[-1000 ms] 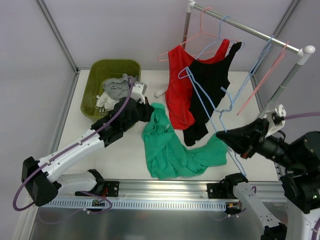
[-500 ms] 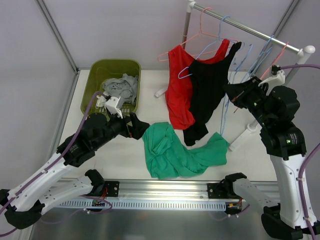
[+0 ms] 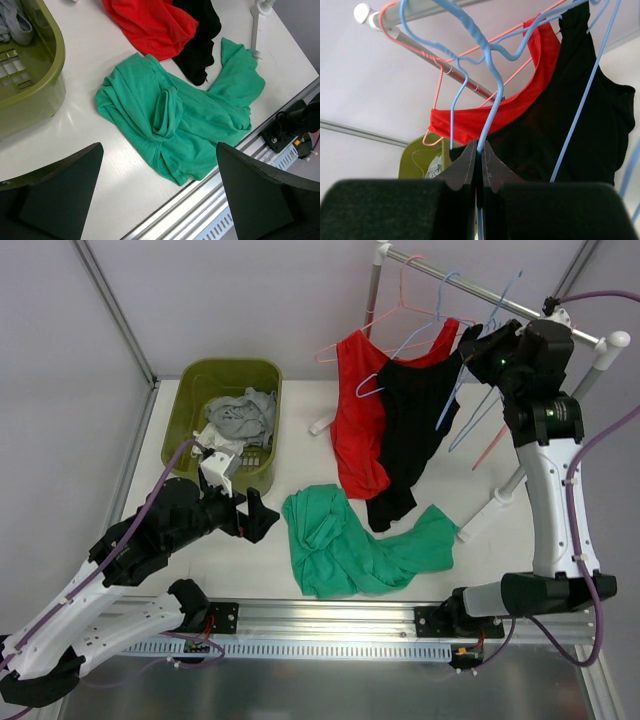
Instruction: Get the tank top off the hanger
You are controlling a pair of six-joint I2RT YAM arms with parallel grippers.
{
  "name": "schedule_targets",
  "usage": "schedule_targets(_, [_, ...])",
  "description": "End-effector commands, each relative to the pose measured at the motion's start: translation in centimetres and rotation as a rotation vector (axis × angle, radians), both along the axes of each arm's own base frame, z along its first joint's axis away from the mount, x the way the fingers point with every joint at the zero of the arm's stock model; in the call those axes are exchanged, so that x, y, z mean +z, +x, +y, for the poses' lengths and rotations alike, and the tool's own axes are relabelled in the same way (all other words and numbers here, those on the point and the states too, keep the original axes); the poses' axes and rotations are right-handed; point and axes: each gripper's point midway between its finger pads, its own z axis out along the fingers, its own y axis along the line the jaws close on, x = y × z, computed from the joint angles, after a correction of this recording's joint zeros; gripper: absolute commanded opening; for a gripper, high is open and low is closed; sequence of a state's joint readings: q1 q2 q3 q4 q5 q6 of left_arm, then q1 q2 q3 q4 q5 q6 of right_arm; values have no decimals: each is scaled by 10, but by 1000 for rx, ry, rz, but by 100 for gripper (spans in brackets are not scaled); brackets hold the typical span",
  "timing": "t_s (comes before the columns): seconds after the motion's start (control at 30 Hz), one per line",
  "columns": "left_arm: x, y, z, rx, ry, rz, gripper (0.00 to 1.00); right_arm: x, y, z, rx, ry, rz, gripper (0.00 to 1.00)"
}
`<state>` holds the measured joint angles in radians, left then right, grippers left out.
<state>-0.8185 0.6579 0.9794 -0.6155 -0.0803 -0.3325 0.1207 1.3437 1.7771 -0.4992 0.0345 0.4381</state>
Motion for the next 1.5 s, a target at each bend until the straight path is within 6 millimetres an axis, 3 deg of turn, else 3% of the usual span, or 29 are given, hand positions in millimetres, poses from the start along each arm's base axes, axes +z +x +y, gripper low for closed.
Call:
schedule_targets(0.0, [-14, -9, 6, -35, 37, -2, 99, 42, 10, 2, 37, 35, -106, 0])
schedule_targets(0.2, [-16, -20, 7, -73, 9, -8, 99, 24, 40, -6, 27, 25, -59, 0])
schedule_targets(0.37, [-17, -21, 6, -76, 4, -1, 99, -18, 49, -8, 22, 51, 25, 0])
schedule_targets(0.7, [-18, -19, 5, -74, 10, 8, 99, -56, 45, -7, 25, 87, 64, 0])
schedule_targets(0.97, [-19, -17, 2, -64, 9, 28, 99, -59, 39, -4, 43, 111, 46, 2])
schedule_targets(1.0, [-19, -15, 1, -59, 11, 32, 99, -56, 38, -3, 46, 113, 39, 11])
schedule_targets(1.07, [-18, -14, -1, -54, 8, 40, 99, -50, 32, -4, 46, 113, 23, 19])
schedule_targets(1.17, [-16, -11, -2, -38, 5, 47, 99, -41, 24, -5, 46, 119, 0, 38])
schedule_targets(1.2, [-15, -8, -2, -25, 3, 47, 98, -38, 21, -6, 47, 119, -7, 49])
schedule_targets(1.47, [-29, 8, -10, 25, 40, 91, 99, -13, -10, -6, 90, 110, -71, 79])
